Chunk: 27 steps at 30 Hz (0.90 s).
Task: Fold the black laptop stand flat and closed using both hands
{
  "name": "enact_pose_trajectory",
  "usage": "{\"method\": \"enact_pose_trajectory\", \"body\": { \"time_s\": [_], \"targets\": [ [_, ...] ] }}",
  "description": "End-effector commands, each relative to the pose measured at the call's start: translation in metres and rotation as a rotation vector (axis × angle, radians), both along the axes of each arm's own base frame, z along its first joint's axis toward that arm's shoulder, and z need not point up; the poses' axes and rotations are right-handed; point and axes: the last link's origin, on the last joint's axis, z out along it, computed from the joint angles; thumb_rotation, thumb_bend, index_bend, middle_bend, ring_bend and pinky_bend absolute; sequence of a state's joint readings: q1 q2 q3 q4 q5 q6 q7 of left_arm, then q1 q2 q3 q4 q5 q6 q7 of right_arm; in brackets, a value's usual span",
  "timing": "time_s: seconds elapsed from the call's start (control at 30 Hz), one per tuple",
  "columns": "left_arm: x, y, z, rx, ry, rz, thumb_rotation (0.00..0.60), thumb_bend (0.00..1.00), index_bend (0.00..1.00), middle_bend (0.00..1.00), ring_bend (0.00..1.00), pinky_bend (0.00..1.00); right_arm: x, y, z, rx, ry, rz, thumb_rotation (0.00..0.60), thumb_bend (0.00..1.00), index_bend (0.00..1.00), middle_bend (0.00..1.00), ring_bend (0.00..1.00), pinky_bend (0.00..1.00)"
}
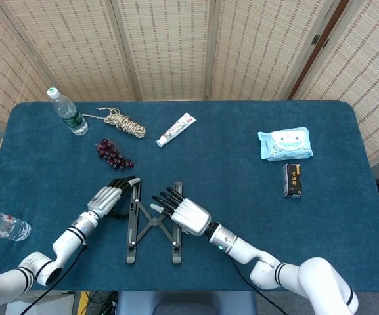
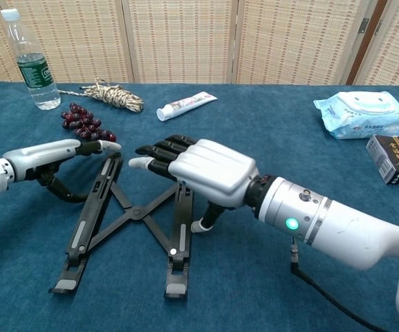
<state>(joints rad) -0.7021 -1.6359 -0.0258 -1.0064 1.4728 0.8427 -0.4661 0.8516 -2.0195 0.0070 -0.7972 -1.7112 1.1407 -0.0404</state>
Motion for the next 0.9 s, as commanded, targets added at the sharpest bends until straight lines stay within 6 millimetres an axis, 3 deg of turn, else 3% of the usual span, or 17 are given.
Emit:
{"method": "enact_pose_trajectory", "body": {
  "time_s": [0.03, 0.9],
  "targets": [
    [0.0, 0.0, -0.001, -0.006, 0.0, 0.003, 0.6, 0.23, 0.0, 0.0, 0.0, 0.0, 0.002, 0.0, -0.002, -0.002, -0.008, 0.005, 0.6, 0.0, 0.0, 0.0, 0.0, 0.0],
    [0.016, -0.004, -0.009, -0.068, 0.003, -0.029, 0.6, 0.23, 0.0, 0.0, 0.0, 0.0, 0.02, -0.007, -0.013, -0.027, -0.052, 0.015, 0.6, 0.0, 0.0, 0.0, 0.0, 0.0]
  ]
}}
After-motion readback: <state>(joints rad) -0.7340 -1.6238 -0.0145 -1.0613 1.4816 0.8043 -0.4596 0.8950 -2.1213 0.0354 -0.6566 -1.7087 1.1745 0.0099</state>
